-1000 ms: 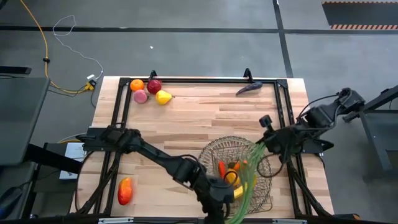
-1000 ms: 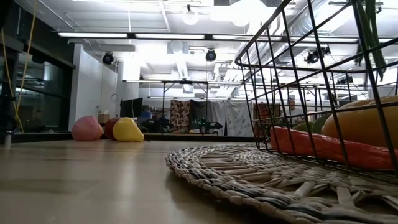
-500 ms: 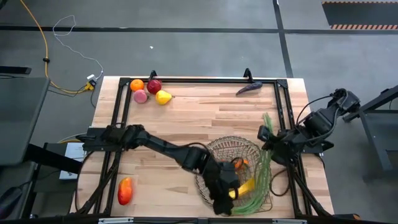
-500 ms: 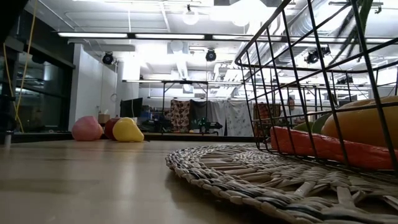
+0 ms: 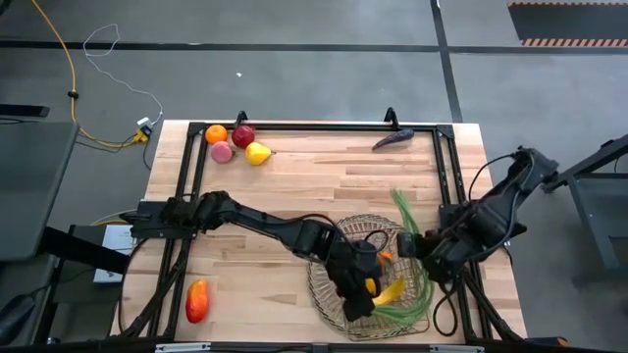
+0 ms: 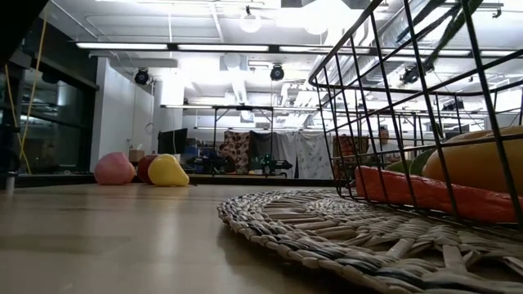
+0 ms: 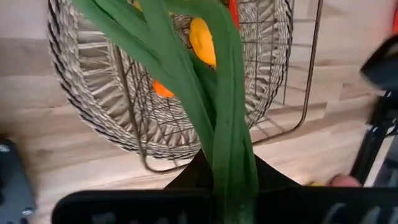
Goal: Build produce basket
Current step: Put the beans into the wire basket
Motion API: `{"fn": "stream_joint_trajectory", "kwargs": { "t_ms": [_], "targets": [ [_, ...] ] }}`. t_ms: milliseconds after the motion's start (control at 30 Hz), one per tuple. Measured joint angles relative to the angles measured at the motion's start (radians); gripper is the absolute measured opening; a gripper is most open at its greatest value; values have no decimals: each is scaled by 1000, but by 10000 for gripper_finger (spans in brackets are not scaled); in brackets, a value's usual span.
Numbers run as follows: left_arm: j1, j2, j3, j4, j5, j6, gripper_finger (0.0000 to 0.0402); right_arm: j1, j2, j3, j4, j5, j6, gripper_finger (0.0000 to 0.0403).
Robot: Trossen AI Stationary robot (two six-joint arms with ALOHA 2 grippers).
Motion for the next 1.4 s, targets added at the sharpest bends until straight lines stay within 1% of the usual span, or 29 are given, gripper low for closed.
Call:
{"fn": "stream_joint_trajectory", "kwargs": {
  "t_ms": [133,233,333,467,833,1200,1400],
  "targets": [
    [-11,5,-1,-59,-28,8,26,26,35,0,62,0,-20,3],
    [-21,22,-9,-76,-29,21,26,49,62,0,101,8,-47,3],
    [-29,39,-6,-45,-26,22,26,71,96,-1,113,15,-48,3],
    [-36,60,-6,-48,-30,23,26,101,140,-1,126,15,-48,3],
    [-36,78,-7,-66,-29,33,28,106,229,-1,149,4,11,6],
    [-38,78,-7,-67,-30,50,74,105,238,-2,155,7,112,10],
    [-31,77,-7,-67,-49,94,128,105,238,-2,155,7,130,10]
  ]
}}
